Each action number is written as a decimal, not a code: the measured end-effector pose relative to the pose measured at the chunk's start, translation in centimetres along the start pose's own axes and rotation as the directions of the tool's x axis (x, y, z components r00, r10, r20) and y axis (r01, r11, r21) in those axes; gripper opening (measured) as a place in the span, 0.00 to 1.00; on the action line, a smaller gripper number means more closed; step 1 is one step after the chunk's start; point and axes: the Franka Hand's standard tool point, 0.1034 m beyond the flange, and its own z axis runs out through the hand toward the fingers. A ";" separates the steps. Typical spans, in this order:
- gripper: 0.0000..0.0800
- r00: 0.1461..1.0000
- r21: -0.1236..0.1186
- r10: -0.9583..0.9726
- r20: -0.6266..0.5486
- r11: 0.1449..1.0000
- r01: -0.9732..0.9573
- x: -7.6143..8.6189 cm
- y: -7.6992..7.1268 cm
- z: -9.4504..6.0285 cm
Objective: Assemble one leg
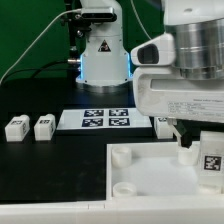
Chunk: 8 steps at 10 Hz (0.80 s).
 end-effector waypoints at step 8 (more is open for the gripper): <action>0.38 0.972 0.004 0.236 0.005 0.972 -0.236 0.0 0.1 0.1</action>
Offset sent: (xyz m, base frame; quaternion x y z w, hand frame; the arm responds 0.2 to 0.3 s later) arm 0.0000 0.0000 0.0000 0.0000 0.0000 0.0899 0.9960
